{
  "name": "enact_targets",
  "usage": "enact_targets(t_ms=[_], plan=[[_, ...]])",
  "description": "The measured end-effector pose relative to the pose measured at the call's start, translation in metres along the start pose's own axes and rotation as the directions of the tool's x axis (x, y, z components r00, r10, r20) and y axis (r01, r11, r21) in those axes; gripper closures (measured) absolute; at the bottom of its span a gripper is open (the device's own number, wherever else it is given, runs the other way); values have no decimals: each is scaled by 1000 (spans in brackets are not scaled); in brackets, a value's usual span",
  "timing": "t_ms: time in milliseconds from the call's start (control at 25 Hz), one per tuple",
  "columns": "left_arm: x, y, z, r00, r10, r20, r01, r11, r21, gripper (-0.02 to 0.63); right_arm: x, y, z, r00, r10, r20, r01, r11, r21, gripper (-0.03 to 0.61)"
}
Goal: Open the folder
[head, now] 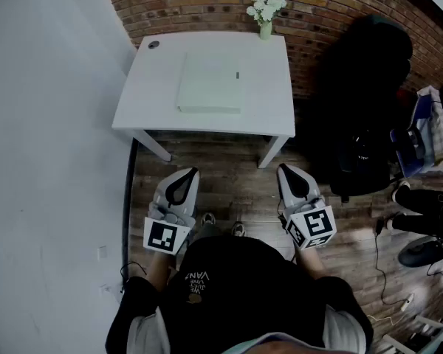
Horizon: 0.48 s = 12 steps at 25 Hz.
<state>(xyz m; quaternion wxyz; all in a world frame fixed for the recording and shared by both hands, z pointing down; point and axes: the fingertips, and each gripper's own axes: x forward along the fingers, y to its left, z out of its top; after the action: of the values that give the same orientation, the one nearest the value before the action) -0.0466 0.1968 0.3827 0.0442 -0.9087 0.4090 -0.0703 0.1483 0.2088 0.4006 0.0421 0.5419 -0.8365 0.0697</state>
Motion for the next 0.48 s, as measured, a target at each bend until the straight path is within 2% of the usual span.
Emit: enact_targets(t_ms=[240,480], plan=[[4,-8,-6,1000,2,-8,-2,1000,-10,614,1,-6,-3,999,23,26,-25,998,60,580],[19,0,-12,1000,-6,-15,6,1000,-20,614,16,-11,-6,1000,27,14,-28,998,63,580]])
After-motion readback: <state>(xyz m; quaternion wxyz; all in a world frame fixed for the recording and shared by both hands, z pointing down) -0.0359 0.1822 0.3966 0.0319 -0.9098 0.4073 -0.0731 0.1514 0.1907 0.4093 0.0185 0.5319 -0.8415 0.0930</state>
